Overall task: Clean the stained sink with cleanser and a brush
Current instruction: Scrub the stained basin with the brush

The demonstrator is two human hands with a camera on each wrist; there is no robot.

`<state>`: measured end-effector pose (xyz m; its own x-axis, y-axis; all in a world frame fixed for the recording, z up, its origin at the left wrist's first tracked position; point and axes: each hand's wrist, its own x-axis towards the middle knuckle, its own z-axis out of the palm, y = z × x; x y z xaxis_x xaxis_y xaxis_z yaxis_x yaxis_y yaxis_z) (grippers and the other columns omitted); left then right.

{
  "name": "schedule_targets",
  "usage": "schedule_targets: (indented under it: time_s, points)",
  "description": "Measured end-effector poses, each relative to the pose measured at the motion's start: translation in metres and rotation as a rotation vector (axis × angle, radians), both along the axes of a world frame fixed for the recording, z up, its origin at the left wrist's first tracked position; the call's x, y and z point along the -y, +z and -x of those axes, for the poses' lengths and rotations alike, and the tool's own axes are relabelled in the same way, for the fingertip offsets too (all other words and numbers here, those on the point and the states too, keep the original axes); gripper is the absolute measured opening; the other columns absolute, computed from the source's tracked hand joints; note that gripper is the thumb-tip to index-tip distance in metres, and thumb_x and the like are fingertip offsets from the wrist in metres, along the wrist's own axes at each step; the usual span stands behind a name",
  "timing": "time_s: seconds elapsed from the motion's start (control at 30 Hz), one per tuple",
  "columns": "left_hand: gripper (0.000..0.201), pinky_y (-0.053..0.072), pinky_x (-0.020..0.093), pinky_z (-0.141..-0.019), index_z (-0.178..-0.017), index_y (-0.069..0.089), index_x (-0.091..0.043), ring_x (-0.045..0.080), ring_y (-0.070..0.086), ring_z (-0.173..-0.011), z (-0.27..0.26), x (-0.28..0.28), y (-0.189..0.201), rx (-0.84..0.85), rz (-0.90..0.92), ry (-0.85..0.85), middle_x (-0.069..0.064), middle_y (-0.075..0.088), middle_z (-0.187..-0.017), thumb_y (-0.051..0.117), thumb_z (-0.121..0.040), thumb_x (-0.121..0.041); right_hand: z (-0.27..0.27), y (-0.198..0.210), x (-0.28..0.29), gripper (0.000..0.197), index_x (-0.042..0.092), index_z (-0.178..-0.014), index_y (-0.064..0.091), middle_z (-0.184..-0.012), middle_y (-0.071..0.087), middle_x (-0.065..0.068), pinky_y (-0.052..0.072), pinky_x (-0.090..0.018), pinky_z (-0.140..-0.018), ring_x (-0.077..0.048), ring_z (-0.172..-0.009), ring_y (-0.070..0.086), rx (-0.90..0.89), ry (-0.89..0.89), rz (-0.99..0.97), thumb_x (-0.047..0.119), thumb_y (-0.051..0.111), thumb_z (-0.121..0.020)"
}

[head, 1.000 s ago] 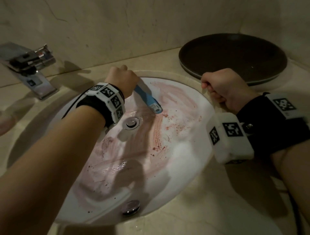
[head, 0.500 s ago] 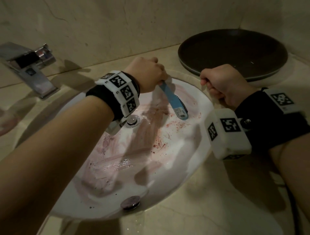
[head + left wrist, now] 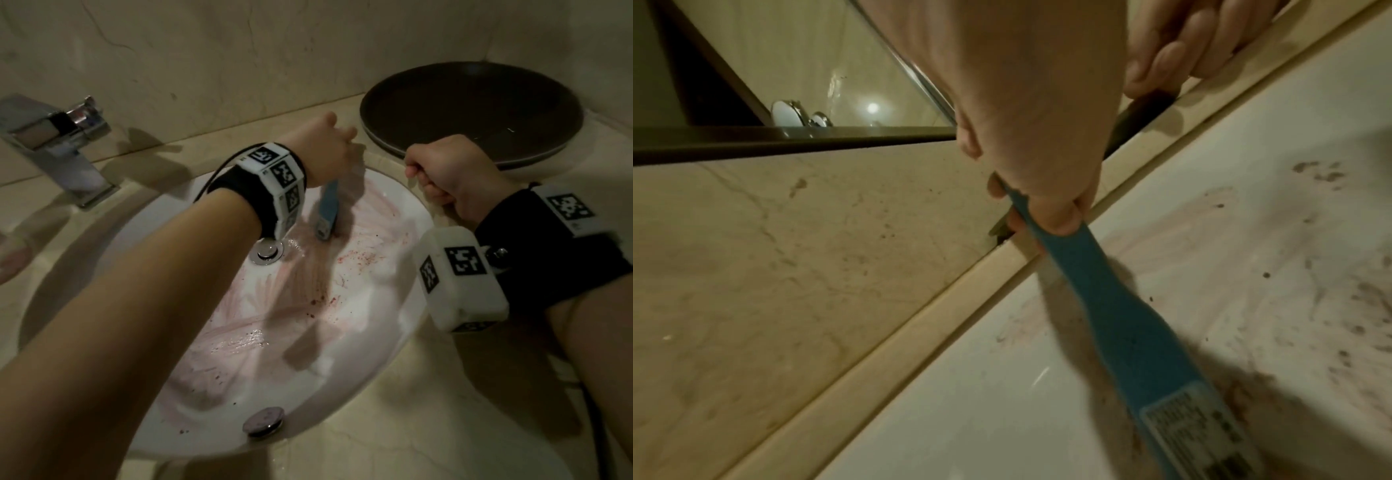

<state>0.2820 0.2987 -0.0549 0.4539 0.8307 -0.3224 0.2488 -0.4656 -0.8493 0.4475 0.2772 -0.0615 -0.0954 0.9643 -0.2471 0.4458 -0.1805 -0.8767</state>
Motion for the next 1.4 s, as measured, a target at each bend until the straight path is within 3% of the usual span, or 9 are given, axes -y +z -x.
schedule_targets:
  time_s: [0.17,0.37,0.47,0.6,0.73,0.97,1.1,1.27,1.4]
  points:
    - [0.030,0.041,0.033,-0.085,-0.120,0.053,-0.019,0.025,0.045,-0.113,-0.011,0.001,0.001,0.118,-0.035,-0.176,-0.001,0.054,-0.122,0.049,-0.091,-0.013,0.002,0.001,0.000,0.027,0.017,-0.062,0.051,-0.052,0.037,0.003,0.023,-0.023,-0.041,-0.011,-0.042,0.029,-0.002,-0.012,0.020,0.020,0.048,-0.089]
    - [0.013,0.047,0.026,-0.054,-0.079,0.069,-0.018,0.026,0.060,-0.070,0.020,0.014,0.001,0.426,-0.046,-0.294,-0.001,0.062,-0.073,0.063,-0.070,-0.010,0.001,0.001,0.001,0.028,0.017,-0.063,0.051,-0.053,0.037,0.003,0.022,-0.021,-0.040,-0.010,-0.042,0.028,-0.004,-0.010,0.018,0.021,0.047,-0.090]
    - [0.024,0.044,0.024,-0.054,-0.077,0.069,-0.022,0.022,0.059,-0.070,0.034,0.016,0.000,0.385,-0.091,-0.251,-0.004,0.062,-0.071,0.047,-0.074,-0.013,0.000,0.001,0.001,0.027,0.017,-0.060,0.050,-0.051,0.035,0.003,0.020,-0.019,-0.034,-0.010,-0.039,0.027,0.002,-0.013,0.012,0.020,0.048,-0.088]
    - [0.021,0.043,0.022,-0.057,-0.077,0.069,-0.035,0.012,0.059,-0.074,0.054,0.016,0.006,0.208,-0.080,-0.167,-0.013,0.061,-0.072,0.060,-0.064,-0.021,0.001,-0.001,0.000,0.027,0.017,-0.058,0.049,-0.050,0.035,0.002,0.017,-0.016,-0.032,-0.011,-0.037,0.025,0.000,-0.016,-0.013,0.018,0.048,-0.085]
    - [0.015,0.038,0.025,-0.070,-0.065,0.064,-0.037,0.010,0.057,-0.079,0.052,0.016,-0.001,0.001,-0.079,-0.289,-0.019,0.058,-0.073,0.073,-0.056,-0.029,0.000,-0.002,-0.001,0.027,0.016,-0.059,0.050,-0.050,0.035,0.003,0.018,-0.017,-0.033,-0.010,-0.038,0.026,-0.002,-0.008,-0.022,0.017,0.048,-0.085]
    - [0.011,0.029,0.029,-0.074,-0.060,0.065,-0.033,0.013,0.054,-0.085,0.012,0.013,-0.013,-0.016,-0.043,-0.560,-0.014,0.062,-0.074,0.071,-0.056,-0.024,-0.001,-0.006,-0.003,0.026,0.016,-0.056,0.049,-0.048,0.033,0.002,0.016,-0.015,-0.034,-0.009,-0.031,0.024,-0.047,0.001,-0.056,0.016,0.048,-0.082]
    - [0.016,0.037,0.026,-0.069,-0.068,0.066,-0.035,0.015,0.042,-0.088,0.000,0.014,-0.003,0.152,-0.142,-0.498,-0.016,0.062,-0.082,0.061,-0.063,-0.021,-0.002,-0.007,-0.004,0.026,0.016,-0.057,0.050,-0.048,0.034,0.002,0.017,-0.014,-0.032,-0.008,-0.030,0.024,-0.056,0.002,-0.060,0.016,0.048,-0.083]
    - [0.018,0.044,0.023,-0.057,-0.079,0.071,-0.030,0.018,0.062,-0.080,0.030,0.026,-0.006,0.514,-0.207,-0.204,-0.010,0.064,-0.080,0.065,-0.069,-0.016,-0.002,-0.008,-0.004,0.023,0.015,-0.059,0.051,-0.050,0.035,0.002,0.018,-0.013,-0.031,-0.007,-0.032,0.025,-0.063,0.001,-0.063,0.015,0.048,-0.082]
    - [0.027,0.043,0.034,-0.073,-0.111,0.065,-0.021,0.030,0.053,-0.105,0.075,0.045,-0.025,0.993,-0.189,0.496,0.007,0.063,-0.108,0.045,-0.093,-0.020,-0.002,-0.008,-0.004,0.023,0.016,-0.058,0.051,-0.050,0.036,0.002,0.018,-0.012,-0.031,-0.007,-0.031,0.025,-0.061,-0.004,-0.071,0.015,0.048,-0.081]
